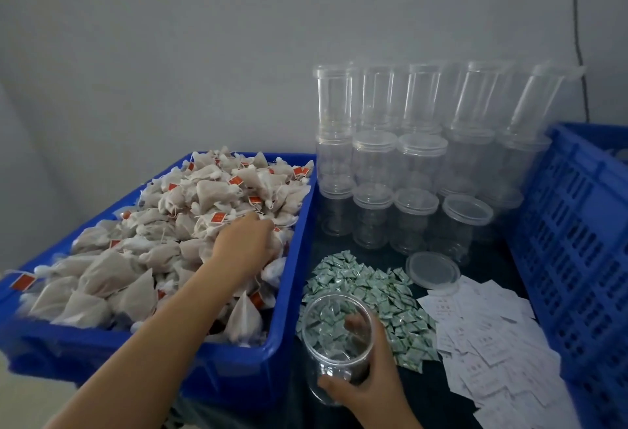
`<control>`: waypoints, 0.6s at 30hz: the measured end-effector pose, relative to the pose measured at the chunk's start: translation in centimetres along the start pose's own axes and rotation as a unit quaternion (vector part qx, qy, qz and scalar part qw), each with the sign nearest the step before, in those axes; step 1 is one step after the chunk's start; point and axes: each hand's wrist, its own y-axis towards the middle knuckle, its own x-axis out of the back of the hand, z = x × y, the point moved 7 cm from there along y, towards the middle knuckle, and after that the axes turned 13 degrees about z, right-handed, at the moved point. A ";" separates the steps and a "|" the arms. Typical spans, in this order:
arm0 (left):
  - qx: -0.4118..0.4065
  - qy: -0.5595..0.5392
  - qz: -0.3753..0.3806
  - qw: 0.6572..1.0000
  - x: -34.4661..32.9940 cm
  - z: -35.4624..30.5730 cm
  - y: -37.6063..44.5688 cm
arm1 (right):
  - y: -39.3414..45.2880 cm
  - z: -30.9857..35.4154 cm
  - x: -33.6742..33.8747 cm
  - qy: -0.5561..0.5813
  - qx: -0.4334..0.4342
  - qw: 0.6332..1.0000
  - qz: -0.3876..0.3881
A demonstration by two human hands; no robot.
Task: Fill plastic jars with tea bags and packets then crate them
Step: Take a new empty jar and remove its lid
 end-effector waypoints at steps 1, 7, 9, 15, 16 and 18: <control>0.003 -0.009 -0.001 1.000 0.0 0.1 0.2 | 0.1 -0.1 0.0 -0.006 -0.004 1.000 -0.003; -0.018 0.011 -0.040 0.999 1.3 -0.4 0.2 | 0.6 0.2 0.3 -0.021 0.016 0.999 -0.030; -0.033 -0.034 -0.052 0.998 2.5 -0.7 -0.1 | 0.7 0.1 0.2 -0.009 0.019 0.999 -0.031; -0.111 -0.228 -0.048 0.966 8.2 -2.8 -3.2 | 0.7 0.0 0.2 -0.003 0.020 0.999 -0.029; -0.129 -0.233 -0.030 0.963 8.7 -3.6 -4.0 | 0.7 0.1 0.2 -0.001 0.019 0.999 -0.029; -0.166 -0.236 0.031 0.957 8.5 -5.5 -5.7 | 0.7 0.2 0.1 0.000 0.018 0.999 -0.027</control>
